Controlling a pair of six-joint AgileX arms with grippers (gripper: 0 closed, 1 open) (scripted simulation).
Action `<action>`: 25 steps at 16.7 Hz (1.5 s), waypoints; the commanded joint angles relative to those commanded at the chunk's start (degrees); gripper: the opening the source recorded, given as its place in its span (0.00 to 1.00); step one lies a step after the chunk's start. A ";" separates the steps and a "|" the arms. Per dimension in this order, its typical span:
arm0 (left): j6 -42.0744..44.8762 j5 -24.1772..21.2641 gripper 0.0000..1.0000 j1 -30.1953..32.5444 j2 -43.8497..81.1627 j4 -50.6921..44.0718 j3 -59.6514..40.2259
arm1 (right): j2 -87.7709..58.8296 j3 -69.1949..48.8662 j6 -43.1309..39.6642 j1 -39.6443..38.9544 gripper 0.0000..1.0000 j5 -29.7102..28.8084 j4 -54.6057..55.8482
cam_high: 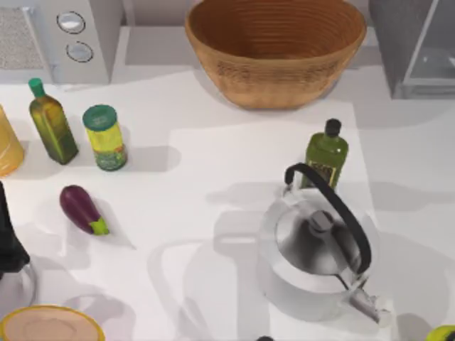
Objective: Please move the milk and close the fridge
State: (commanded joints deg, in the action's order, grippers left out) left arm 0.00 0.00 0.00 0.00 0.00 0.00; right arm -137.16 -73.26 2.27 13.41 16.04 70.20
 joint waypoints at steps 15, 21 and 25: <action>0.00 0.00 1.00 0.00 0.00 0.00 0.00 | 0.00 0.00 0.00 0.00 1.00 0.00 0.00; 0.00 0.00 1.00 0.00 0.00 0.00 0.00 | 0.57 0.18 -0.01 -0.16 1.00 -0.08 -0.15; 0.00 0.00 1.00 0.00 0.00 0.00 0.00 | 8.65 3.81 -0.36 -1.05 1.00 -0.99 -3.58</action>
State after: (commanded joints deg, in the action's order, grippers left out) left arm 0.00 0.00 0.00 0.00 0.00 0.00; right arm -128.51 -69.45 1.91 12.36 15.05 66.63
